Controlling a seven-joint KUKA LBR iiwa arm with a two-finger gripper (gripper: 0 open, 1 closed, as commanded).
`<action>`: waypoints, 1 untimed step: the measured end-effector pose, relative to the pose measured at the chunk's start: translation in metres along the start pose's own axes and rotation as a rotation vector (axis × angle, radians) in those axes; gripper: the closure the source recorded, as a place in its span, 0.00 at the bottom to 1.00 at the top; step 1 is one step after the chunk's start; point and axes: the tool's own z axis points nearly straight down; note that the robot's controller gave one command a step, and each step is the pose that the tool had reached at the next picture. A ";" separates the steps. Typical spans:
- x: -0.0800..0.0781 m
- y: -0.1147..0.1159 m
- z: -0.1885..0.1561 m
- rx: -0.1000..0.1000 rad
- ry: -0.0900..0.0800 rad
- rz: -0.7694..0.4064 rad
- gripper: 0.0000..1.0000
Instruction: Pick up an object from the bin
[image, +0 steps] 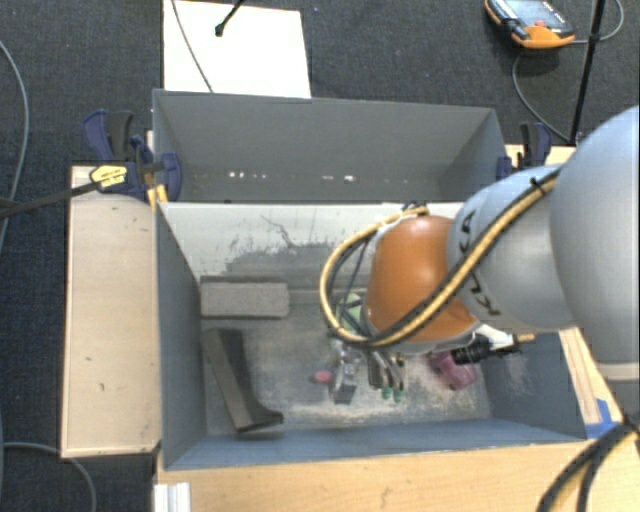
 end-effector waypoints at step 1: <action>-0.001 0.000 -0.011 -0.001 -0.003 0.001 1.00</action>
Offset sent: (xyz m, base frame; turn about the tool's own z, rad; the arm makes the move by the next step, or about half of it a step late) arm 0.0000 -0.0001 0.0027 0.0000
